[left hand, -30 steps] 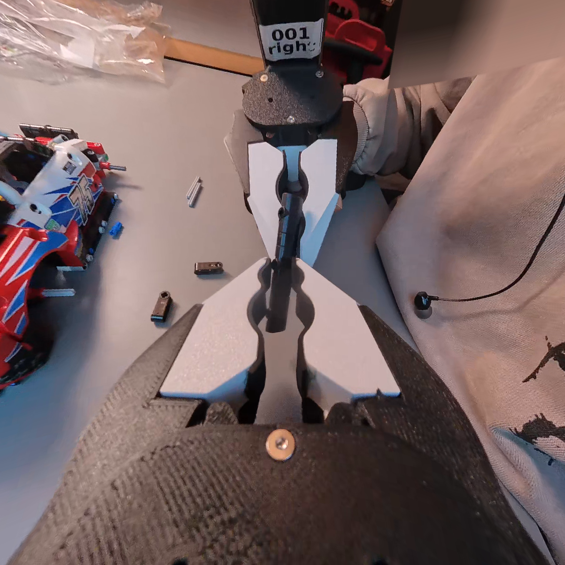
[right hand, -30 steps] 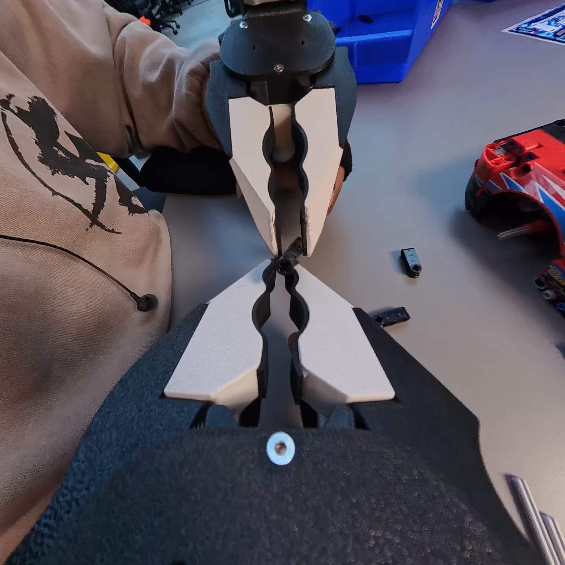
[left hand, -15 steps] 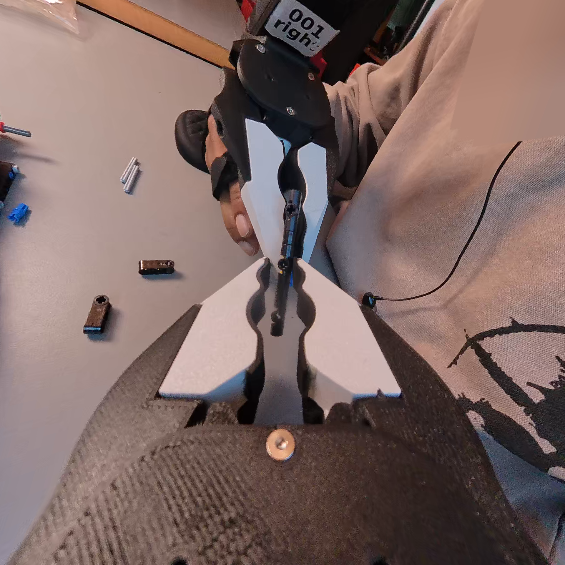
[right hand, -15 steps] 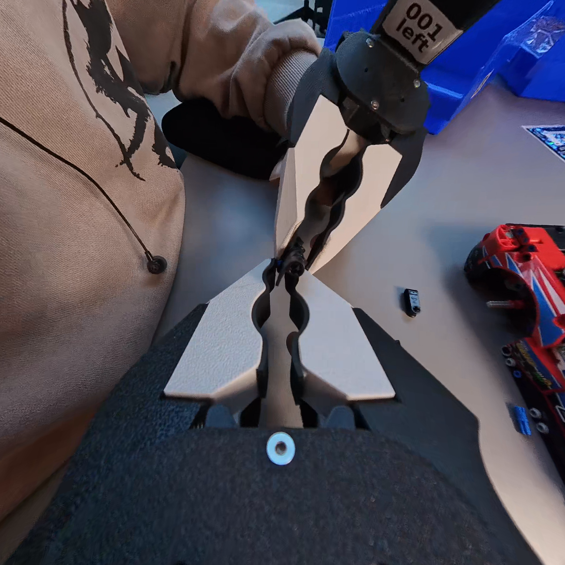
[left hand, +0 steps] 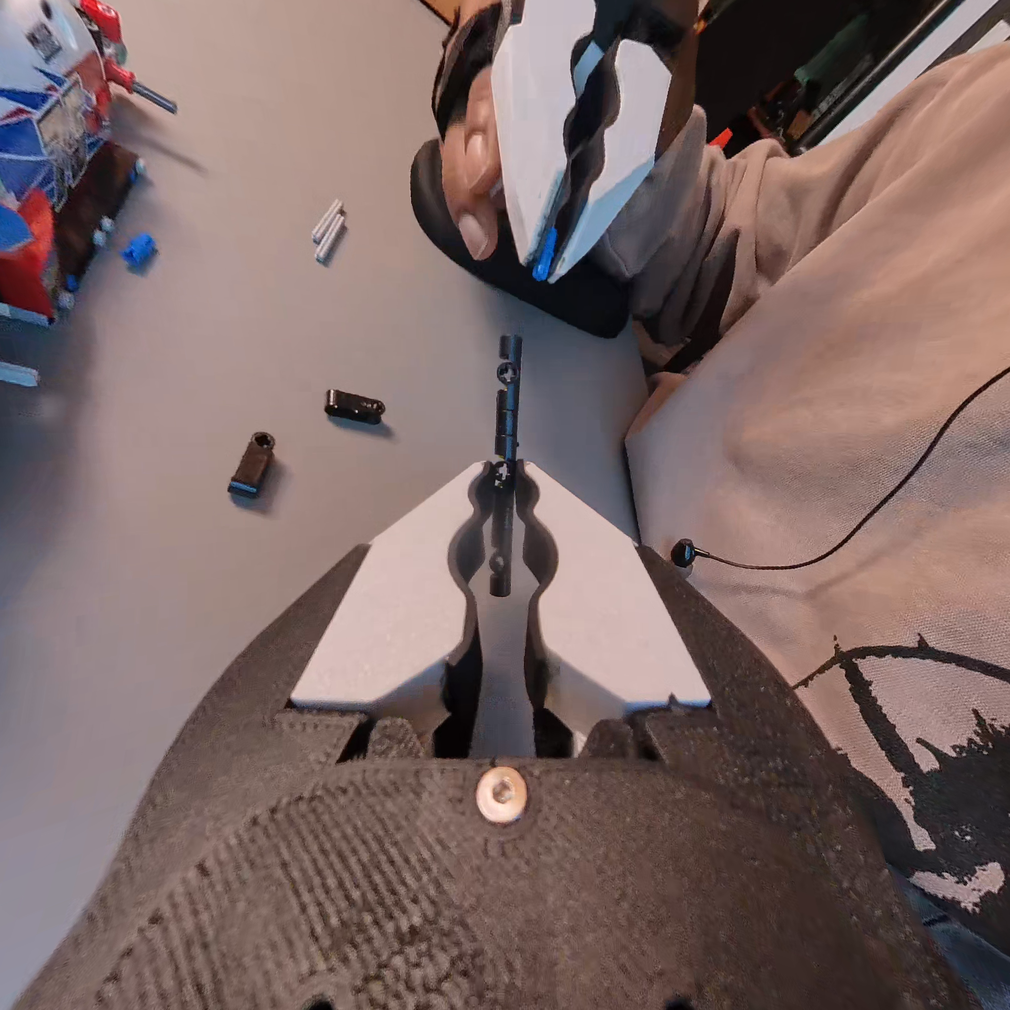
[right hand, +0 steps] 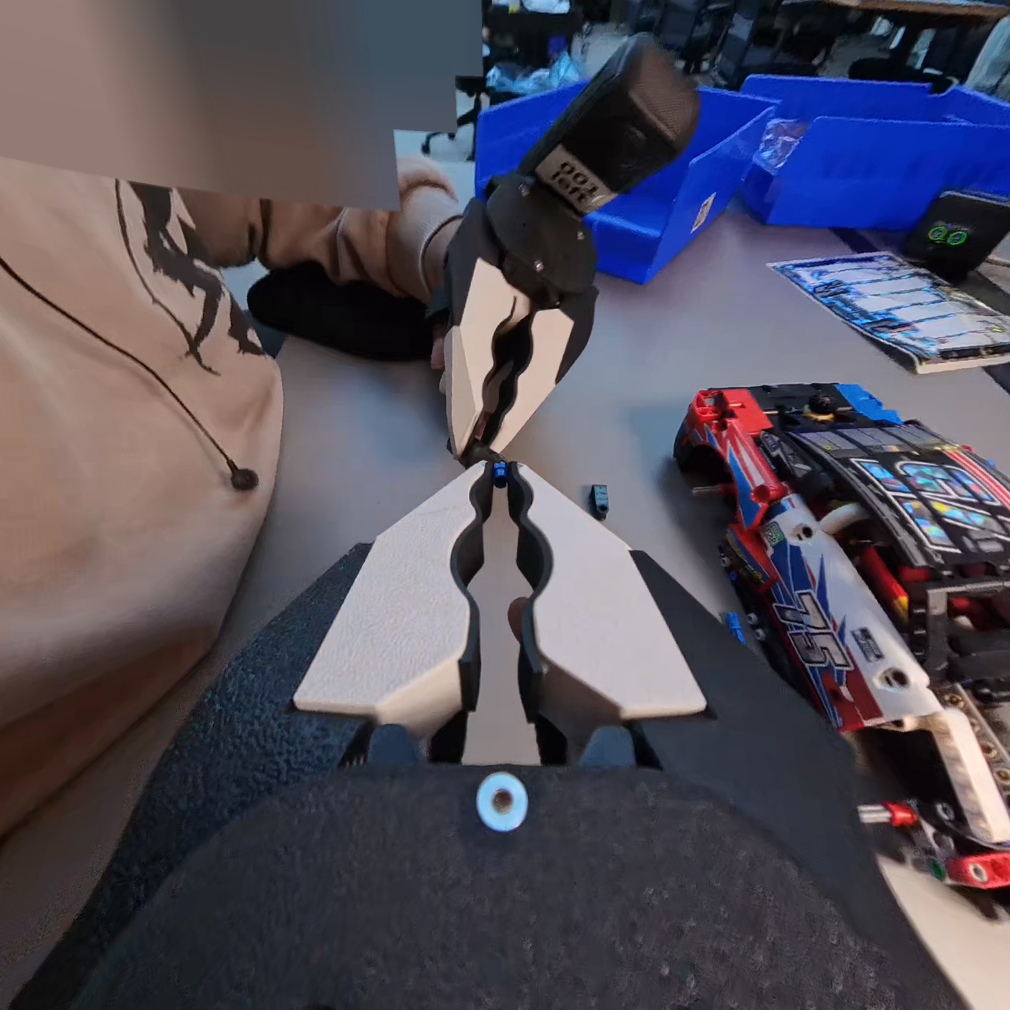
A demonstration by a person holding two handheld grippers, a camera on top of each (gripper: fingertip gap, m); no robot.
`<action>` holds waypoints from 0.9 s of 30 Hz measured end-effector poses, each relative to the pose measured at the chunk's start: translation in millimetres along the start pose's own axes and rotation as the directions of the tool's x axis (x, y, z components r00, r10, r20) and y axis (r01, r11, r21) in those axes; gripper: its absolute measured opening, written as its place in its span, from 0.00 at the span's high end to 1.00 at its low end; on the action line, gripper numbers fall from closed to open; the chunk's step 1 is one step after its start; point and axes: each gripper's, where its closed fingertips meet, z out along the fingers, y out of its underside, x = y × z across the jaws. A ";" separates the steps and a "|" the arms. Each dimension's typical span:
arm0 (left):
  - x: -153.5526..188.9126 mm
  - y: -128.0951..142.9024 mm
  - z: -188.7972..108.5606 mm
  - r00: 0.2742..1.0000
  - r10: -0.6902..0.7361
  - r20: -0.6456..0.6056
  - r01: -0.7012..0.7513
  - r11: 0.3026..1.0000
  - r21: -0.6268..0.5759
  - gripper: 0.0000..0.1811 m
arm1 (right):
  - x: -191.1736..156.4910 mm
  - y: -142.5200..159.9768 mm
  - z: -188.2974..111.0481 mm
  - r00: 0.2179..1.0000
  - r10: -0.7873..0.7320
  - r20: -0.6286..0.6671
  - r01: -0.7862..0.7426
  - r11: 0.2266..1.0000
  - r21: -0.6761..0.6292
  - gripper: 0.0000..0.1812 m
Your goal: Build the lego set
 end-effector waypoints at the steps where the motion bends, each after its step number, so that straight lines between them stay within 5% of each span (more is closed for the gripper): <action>1: 0.2 1.5 2.6 1.000 -0.011 -0.004 0.011 1.000 -0.018 0.97 | -1.8 5.9 3.2 0.999 -0.034 0.017 0.035 0.999 -0.042 0.99; 27: -3.3 9.4 15.4 1.000 0.018 0.024 -0.016 0.998 -0.056 0.98 | -8.0 30.6 14.7 0.985 0.096 0.143 -0.078 0.989 -0.124 0.99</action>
